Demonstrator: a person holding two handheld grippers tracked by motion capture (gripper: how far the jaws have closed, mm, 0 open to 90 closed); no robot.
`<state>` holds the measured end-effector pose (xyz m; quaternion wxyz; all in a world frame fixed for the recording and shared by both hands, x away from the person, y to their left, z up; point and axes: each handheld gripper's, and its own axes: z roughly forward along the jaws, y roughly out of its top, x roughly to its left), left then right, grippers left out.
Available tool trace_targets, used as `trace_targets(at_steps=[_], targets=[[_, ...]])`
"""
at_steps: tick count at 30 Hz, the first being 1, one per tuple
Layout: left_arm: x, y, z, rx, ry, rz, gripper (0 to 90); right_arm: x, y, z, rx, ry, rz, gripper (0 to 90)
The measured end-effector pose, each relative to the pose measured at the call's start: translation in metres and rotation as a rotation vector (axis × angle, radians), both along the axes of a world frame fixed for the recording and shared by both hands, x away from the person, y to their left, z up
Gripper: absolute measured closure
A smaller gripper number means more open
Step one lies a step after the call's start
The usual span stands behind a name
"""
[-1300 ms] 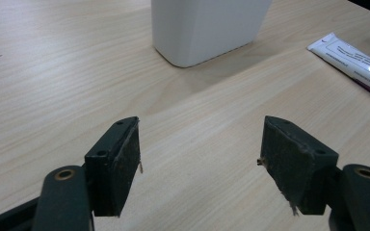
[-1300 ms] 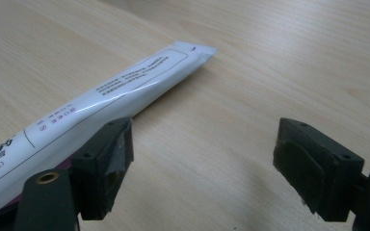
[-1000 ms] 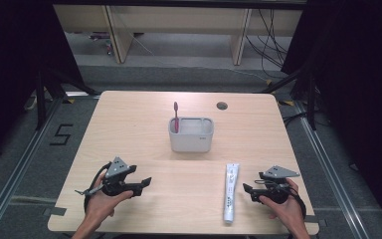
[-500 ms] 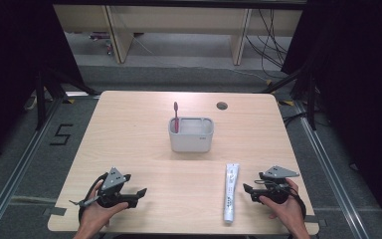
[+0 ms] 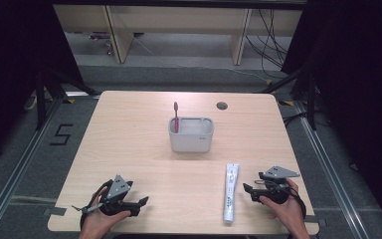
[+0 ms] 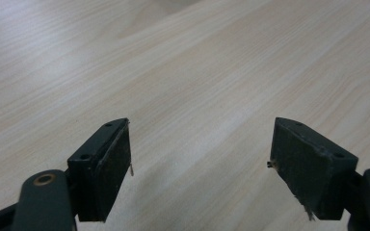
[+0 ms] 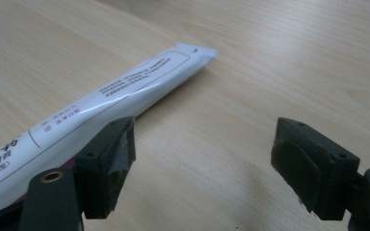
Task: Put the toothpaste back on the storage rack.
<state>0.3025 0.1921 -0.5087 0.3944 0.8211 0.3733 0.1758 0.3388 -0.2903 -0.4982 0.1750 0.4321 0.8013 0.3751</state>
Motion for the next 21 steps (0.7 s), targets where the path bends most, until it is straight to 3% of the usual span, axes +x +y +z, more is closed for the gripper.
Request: trace_targets(at_steps=[1,2,6,7,9,16,17,18,19,20,21], targets=[[0.000,0.000,-0.001,-0.005,0.008,0.004,21.7,-0.004,0.004,0.002,0.020,0.032,-0.030,24.5],[-0.001,0.001,-0.001,-0.001,0.011,0.005,21.7,-0.004,0.005,0.003,0.027,0.045,-0.022,24.5],[-0.001,0.001,-0.001,-0.003,0.004,0.000,21.7,-0.002,0.006,0.006,0.044,0.007,0.021,24.6],[-0.002,0.000,-0.001,-0.012,0.005,0.003,21.7,-0.006,0.009,0.011,0.051,0.034,-0.022,24.6],[-0.003,0.001,0.000,0.007,0.004,-0.001,21.7,-0.006,0.014,0.017,0.039,-0.001,0.012,24.1],[-0.005,0.002,-0.001,-0.010,0.003,0.017,21.7,-0.015,0.035,0.028,0.034,0.055,0.035,17.6],[-0.005,0.003,-0.001,0.005,-0.004,0.012,21.7,-0.015,0.035,0.028,0.034,0.055,0.035,17.6],[-0.005,0.002,-0.002,-0.013,-0.005,0.013,21.7,-0.013,0.036,0.029,0.014,0.035,0.047,16.8],[-0.006,0.002,-0.001,-0.003,-0.006,0.009,21.8,-0.014,0.040,0.027,0.034,0.054,0.038,15.8],[-0.006,0.002,-0.002,-0.011,-0.016,0.008,21.7,-0.012,0.042,0.025,0.008,0.043,0.052,15.8],[-0.006,0.003,-0.002,-0.005,-0.012,0.006,21.8,-0.012,0.045,0.025,0.013,0.077,0.050,15.8]])
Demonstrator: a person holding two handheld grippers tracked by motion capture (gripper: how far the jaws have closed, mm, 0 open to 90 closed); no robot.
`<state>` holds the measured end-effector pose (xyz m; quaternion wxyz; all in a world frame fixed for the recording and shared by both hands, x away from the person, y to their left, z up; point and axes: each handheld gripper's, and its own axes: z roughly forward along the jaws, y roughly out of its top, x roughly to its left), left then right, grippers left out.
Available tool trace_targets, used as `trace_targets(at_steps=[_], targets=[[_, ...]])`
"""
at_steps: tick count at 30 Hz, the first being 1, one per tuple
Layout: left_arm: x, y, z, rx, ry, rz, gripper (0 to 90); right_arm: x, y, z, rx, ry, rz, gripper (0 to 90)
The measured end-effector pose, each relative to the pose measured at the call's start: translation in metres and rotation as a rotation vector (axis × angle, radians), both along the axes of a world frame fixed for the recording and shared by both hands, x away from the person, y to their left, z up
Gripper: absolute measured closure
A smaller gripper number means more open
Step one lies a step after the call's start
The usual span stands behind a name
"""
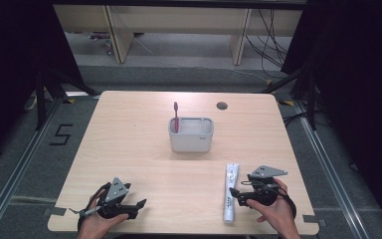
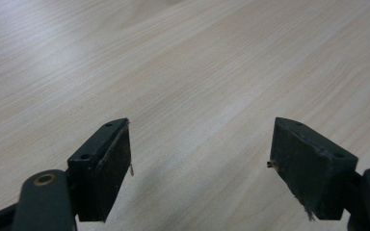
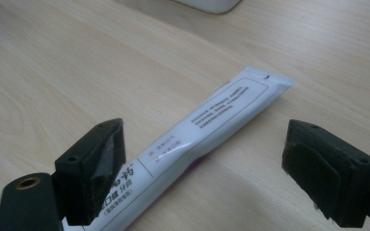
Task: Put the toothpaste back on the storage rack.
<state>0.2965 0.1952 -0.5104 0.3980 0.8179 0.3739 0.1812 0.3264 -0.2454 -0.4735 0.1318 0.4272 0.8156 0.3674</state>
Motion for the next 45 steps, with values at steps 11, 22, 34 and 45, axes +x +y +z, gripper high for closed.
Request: trace_targets(at_steps=[11,22,34,45], targets=[[-0.001,-0.003,-0.001,0.004,0.006,-0.005,21.8,0.004,0.012,-0.008,-0.070,0.076,0.004,15.9],[0.000,-0.002,-0.001,0.031,0.004,-0.018,22.0,0.008,0.017,-0.015,-0.074,0.061,0.030,16.3],[-0.001,-0.004,-0.001,0.020,0.011,-0.015,22.1,0.010,0.027,-0.014,-0.110,0.141,0.026,25.1],[-0.001,-0.004,0.000,0.023,0.011,-0.015,22.5,0.017,0.025,-0.008,-0.182,0.163,0.101,42.9]])
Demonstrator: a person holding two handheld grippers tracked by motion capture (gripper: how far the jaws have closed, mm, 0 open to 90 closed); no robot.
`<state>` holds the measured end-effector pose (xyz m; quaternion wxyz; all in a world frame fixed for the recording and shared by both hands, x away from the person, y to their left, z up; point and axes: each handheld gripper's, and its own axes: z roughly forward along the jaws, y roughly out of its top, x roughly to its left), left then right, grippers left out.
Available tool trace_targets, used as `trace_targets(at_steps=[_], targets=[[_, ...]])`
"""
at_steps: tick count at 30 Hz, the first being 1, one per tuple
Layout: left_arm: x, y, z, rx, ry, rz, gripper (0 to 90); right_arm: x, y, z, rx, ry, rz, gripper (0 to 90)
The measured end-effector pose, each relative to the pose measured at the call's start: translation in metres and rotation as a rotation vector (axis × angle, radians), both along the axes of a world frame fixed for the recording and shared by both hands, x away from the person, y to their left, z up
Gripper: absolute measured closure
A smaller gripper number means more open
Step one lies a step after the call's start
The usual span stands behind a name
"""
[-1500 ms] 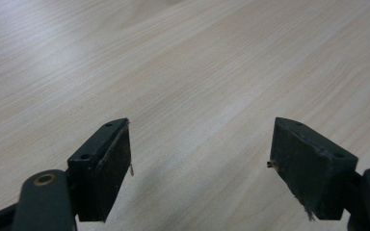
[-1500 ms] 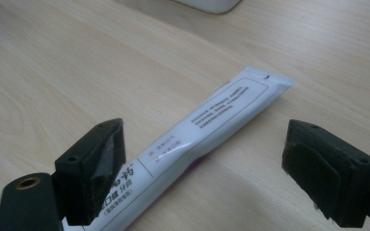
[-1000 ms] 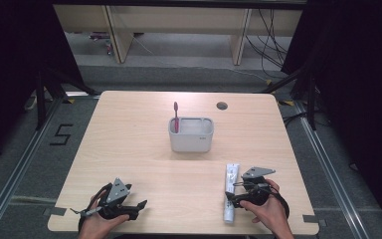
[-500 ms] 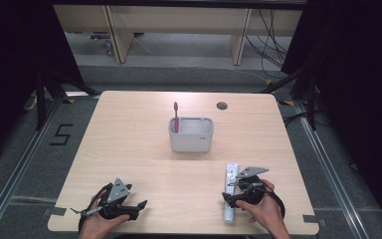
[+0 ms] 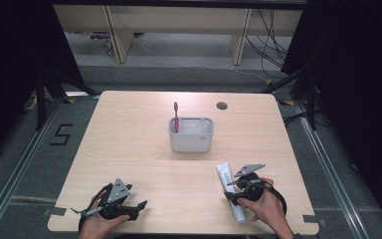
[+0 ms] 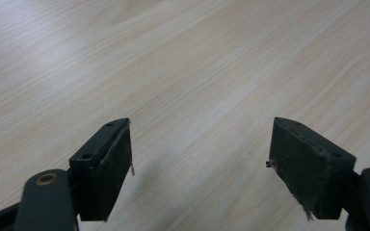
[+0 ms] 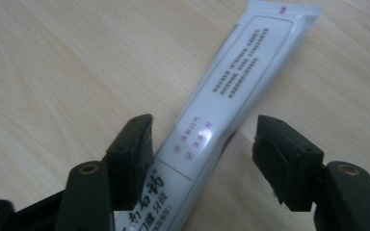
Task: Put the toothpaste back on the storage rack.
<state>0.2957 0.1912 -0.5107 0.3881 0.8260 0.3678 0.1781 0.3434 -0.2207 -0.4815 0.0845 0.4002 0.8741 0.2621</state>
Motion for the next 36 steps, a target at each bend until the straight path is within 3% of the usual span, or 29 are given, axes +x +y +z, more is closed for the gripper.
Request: trace_targets(at_steps=[5,6,7,9,20,26,28,33,34,36], targets=[[0.000,-0.001,-0.001,-0.008,-0.001,-0.004,22.5,0.003,0.003,0.002,-0.034,0.028,0.030,48.4],[0.000,-0.001,-0.001,-0.008,-0.001,-0.004,22.5,0.003,0.003,0.002,-0.034,0.028,0.030,48.4],[0.000,-0.001,-0.001,-0.008,-0.003,-0.003,22.6,0.005,0.006,0.001,-0.040,0.056,0.008,49.6],[0.000,0.000,-0.001,0.000,-0.003,-0.005,22.6,0.008,0.006,0.001,-0.055,0.047,0.050,50.7],[-0.001,-0.001,0.000,0.003,-0.002,-0.016,22.6,0.015,0.014,0.006,-0.118,0.085,0.121,56.8],[0.000,-0.001,-0.001,-0.002,-0.006,-0.019,22.6,0.017,0.015,0.006,-0.146,0.096,0.143,58.7],[0.000,0.000,0.002,0.025,-0.001,-0.025,22.6,0.019,0.015,0.005,-0.153,0.111,0.143,58.8],[0.000,-0.001,0.000,-0.007,-0.006,-0.007,22.6,0.020,0.017,0.004,-0.173,0.114,0.152,59.5],[0.000,-0.001,0.001,0.003,-0.005,-0.008,22.6,0.020,0.018,0.004,-0.174,0.130,0.137,59.8],[0.000,0.000,0.001,0.017,-0.001,-0.020,22.6,0.021,0.018,0.004,-0.185,0.117,0.153,60.5]])
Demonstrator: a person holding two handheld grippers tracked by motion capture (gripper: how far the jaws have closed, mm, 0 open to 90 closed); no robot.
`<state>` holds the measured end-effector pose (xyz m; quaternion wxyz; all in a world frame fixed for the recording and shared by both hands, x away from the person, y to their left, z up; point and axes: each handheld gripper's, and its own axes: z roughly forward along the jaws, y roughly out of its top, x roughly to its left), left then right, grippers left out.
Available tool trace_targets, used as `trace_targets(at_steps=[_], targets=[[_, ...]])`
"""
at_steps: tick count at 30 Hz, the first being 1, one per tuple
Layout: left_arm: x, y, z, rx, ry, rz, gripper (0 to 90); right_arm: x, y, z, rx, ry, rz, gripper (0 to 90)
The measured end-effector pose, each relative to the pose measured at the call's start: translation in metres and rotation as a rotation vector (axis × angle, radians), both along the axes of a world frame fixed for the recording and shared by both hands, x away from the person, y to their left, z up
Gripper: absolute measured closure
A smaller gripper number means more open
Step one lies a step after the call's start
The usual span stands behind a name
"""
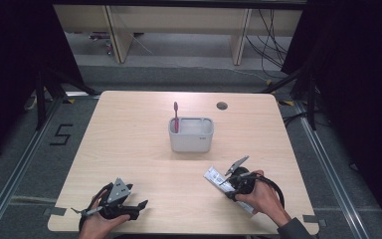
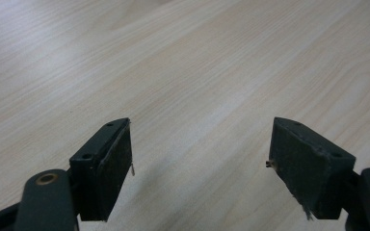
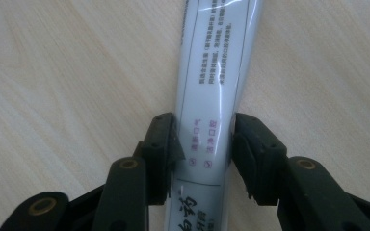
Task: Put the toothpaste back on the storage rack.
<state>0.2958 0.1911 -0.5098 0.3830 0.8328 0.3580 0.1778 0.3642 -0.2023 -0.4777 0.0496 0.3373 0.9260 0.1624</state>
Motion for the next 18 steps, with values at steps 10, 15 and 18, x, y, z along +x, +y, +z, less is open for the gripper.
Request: trace_targets(at_steps=[10,15,18], targets=[[0.0011,-0.0006,-0.0012,0.001,0.003,0.010,22.6,0.0002,0.0034,-0.0004,-0.030,0.017,0.008,62.3],[0.0017,-0.0002,-0.0026,-0.015,0.000,0.009,22.7,0.0017,0.0067,0.0008,-0.067,0.000,0.056,64.3],[0.0012,-0.0005,-0.0029,-0.013,0.005,0.006,22.7,0.0024,0.0077,0.0018,-0.081,0.007,0.061,64.9]])
